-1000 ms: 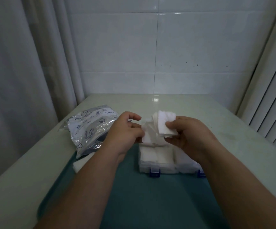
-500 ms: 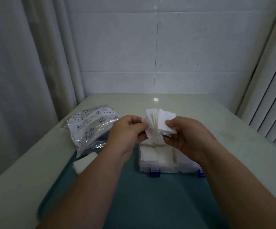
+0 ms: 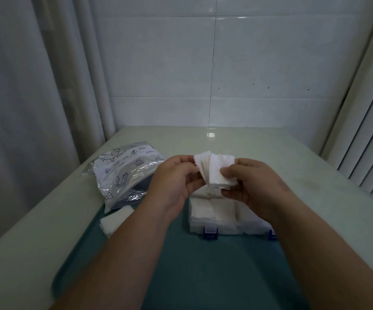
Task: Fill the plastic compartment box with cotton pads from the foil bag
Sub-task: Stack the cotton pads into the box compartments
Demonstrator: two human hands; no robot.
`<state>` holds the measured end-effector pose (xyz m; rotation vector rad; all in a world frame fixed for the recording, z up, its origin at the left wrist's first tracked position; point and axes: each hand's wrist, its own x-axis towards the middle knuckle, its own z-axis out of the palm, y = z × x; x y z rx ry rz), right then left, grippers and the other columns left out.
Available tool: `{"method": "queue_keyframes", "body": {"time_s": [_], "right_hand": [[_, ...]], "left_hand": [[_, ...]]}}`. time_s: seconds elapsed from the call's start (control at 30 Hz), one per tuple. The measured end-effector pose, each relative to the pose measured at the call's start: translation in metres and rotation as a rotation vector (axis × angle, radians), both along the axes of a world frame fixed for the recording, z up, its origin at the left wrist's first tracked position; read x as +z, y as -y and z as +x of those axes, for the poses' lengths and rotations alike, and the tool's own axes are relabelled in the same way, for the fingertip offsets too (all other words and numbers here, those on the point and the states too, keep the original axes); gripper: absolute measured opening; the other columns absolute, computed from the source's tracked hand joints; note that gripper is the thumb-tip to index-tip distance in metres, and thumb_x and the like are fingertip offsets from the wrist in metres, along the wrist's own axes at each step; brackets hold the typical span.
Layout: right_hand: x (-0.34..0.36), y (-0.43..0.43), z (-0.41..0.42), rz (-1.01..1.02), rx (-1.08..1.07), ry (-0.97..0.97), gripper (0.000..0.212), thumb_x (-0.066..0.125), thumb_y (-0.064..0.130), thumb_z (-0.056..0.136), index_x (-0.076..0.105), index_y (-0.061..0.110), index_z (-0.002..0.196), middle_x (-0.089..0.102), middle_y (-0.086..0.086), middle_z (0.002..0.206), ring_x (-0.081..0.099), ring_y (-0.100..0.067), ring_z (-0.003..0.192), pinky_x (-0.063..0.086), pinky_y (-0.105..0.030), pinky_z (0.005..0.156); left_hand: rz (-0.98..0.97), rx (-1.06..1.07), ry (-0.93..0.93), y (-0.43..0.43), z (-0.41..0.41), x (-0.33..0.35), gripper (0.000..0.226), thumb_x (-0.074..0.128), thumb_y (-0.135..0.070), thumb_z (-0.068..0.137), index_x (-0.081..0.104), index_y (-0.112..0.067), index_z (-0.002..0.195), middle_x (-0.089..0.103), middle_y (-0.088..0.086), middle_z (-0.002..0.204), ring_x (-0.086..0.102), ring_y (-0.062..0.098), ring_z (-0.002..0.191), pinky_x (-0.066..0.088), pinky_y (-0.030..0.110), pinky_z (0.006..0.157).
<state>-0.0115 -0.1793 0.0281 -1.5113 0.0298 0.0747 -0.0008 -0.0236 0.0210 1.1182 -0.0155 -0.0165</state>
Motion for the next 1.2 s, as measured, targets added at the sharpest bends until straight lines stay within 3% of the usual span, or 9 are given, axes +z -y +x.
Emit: {"method": "queue_keyframes", "body": {"time_s": [0.13, 0.33, 0.43, 0.6, 0.8, 0.9, 1.07, 1.2], "right_hand": [[0.000, 0.001, 0.001, -0.021, 0.003, -0.006, 0.015, 0.061, 0.007, 0.089, 0.065, 0.005, 0.104, 0.066, -0.015, 0.106, 0.067, -0.028, 0.093, 0.056, -0.029, 0.065], [0.003, 0.006, 0.004, 0.007, -0.069, 0.035, 0.013, 0.060, 0.008, 0.087, 0.068, 0.008, 0.097, 0.067, -0.011, 0.098, 0.064, -0.024, 0.084, 0.050, -0.027, 0.059], [0.002, 0.007, 0.003, -0.004, -0.007, 0.070, 0.015, 0.063, 0.009, 0.087, 0.070, 0.005, 0.100, 0.071, -0.009, 0.092, 0.064, -0.020, 0.078, 0.049, -0.026, 0.060], [-0.003, 0.006, 0.004, -0.101, 0.009, 0.068, 0.014, 0.067, 0.008, 0.085, 0.068, 0.004, 0.099, 0.073, -0.012, 0.095, 0.068, -0.025, 0.085, 0.056, -0.031, 0.072], [-0.003, 0.009, 0.005, -0.102, 0.000, 0.039, 0.021, 0.070, 0.004, 0.081, 0.064, 0.009, 0.101, 0.071, -0.012, 0.092, 0.068, -0.023, 0.080, 0.054, -0.029, 0.066], [-0.003, 0.010, 0.008, -0.128, -0.057, 0.064, 0.022, 0.070, 0.006, 0.081, 0.065, 0.010, 0.102, 0.070, -0.012, 0.094, 0.066, -0.023, 0.077, 0.051, -0.029, 0.065], [-0.004, 0.008, 0.007, -0.092, -0.048, 0.072, 0.026, 0.068, 0.005, 0.084, 0.062, 0.011, 0.109, 0.069, -0.013, 0.102, 0.070, -0.027, 0.089, 0.059, -0.033, 0.072], [-0.004, 0.006, 0.005, -0.103, -0.033, 0.090, 0.026, 0.067, 0.003, 0.085, 0.061, 0.010, 0.109, 0.070, -0.012, 0.097, 0.071, -0.024, 0.083, 0.060, -0.032, 0.072]], "left_hand": [[0.012, 0.036, 0.020, 0.003, 0.000, -0.001, 0.008, 0.054, 0.006, 0.092, 0.060, 0.002, 0.089, 0.069, 0.016, 0.084, 0.070, 0.019, 0.067, 0.059, 0.028, 0.060], [0.226, 0.186, 0.043, 0.001, 0.002, -0.009, 0.006, 0.062, 0.004, 0.089, 0.065, -0.001, 0.090, 0.071, 0.016, 0.088, 0.071, 0.018, 0.070, 0.059, 0.028, 0.062], [0.280, 0.136, 0.075, 0.003, 0.000, -0.007, 0.005, 0.065, 0.003, 0.088, 0.066, 0.001, 0.092, 0.072, 0.016, 0.084, 0.071, 0.015, 0.066, 0.058, 0.026, 0.060], [0.309, 0.069, 0.096, 0.005, -0.002, -0.007, 0.008, 0.064, 0.004, 0.088, 0.067, 0.000, 0.094, 0.073, 0.012, 0.080, 0.070, 0.015, 0.065, 0.056, 0.023, 0.057], [0.399, 0.048, 0.112, -0.002, -0.003, -0.004, 0.014, 0.058, 0.003, 0.092, 0.069, -0.006, 0.095, 0.071, 0.012, 0.085, 0.067, 0.014, 0.066, 0.058, 0.026, 0.061], [0.660, 0.105, 0.149, -0.017, -0.001, -0.002, 0.017, 0.061, -0.002, 0.091, 0.069, -0.016, 0.093, 0.071, 0.005, 0.087, 0.066, 0.013, 0.069, 0.058, 0.028, 0.067], [1.402, 0.059, 0.246, -0.048, 0.004, 0.005, 0.021, 0.060, -0.010, 0.088, 0.071, -0.028, 0.093, 0.061, -0.017, 0.088, 0.060, 0.007, 0.090, 0.045, 0.021, 0.080], [1.662, -0.032, 0.227, -0.068, -0.003, 0.010, 0.031, 0.055, -0.003, 0.088, 0.063, -0.032, 0.080, 0.055, -0.016, 0.086, 0.054, 0.007, 0.084, 0.038, 0.020, 0.073]]}}
